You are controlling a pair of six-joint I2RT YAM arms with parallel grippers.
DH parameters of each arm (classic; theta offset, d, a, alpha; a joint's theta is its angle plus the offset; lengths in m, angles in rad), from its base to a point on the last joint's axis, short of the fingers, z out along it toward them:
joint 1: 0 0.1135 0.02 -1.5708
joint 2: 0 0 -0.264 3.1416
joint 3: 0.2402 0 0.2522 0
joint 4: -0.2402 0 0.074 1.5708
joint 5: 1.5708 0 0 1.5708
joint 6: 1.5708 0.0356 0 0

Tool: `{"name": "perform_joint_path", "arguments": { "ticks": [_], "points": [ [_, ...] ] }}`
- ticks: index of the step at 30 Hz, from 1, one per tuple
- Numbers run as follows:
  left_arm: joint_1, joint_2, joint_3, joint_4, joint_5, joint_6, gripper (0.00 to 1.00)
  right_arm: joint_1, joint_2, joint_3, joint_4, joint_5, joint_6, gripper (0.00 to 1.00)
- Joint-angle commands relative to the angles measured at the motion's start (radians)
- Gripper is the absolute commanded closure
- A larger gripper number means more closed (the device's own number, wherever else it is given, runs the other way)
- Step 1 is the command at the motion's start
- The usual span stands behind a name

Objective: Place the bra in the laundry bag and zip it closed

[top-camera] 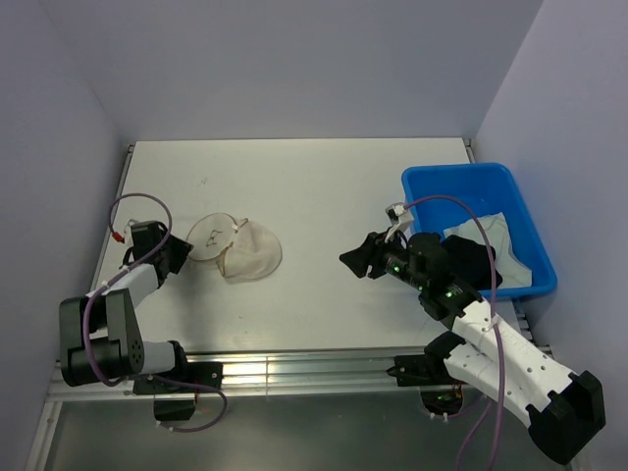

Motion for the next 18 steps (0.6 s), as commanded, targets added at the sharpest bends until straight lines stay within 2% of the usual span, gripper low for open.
{"name": "perform_joint_path", "arguments": {
  "ticks": [1, 3, 6, 7, 8, 10, 13, 18],
  "points": [
    [-0.01, 0.026, -0.016, 0.092, -0.02, -0.032, 0.53, 0.013, 0.01, 0.026, 0.019, 0.02, -0.018, 0.44],
    [-0.013, 0.039, -0.022, 0.118, -0.019, -0.04, 0.57, 0.013, 0.013, 0.027, 0.019, 0.021, -0.018, 0.44],
    [-0.015, 0.059, -0.033, 0.163, -0.007, -0.043, 0.73, 0.017, 0.018, 0.026, 0.019, 0.024, -0.015, 0.44],
    [-0.017, 0.059, -0.039, 0.178, 0.01, -0.044, 0.81, 0.019, 0.018, 0.023, 0.019, 0.027, -0.015, 0.44],
    [-0.021, 0.058, -0.041, 0.187, 0.012, -0.046, 1.0, 0.019, 0.018, 0.024, 0.019, 0.029, -0.017, 0.44],
    [-0.039, 0.023, -0.047, 0.197, 0.003, -0.041, 1.0, 0.019, 0.023, 0.024, 0.019, 0.032, -0.017, 0.44],
    [-0.125, -0.086, -0.035, 0.157, -0.094, -0.003, 1.0, 0.023, 0.039, 0.023, 0.024, 0.032, -0.014, 0.44],
    [-0.412, -0.249, 0.077, 0.045, -0.4, 0.109, 1.0, 0.036, 0.084, 0.032, 0.033, 0.047, -0.012, 0.45]
  ]
}}
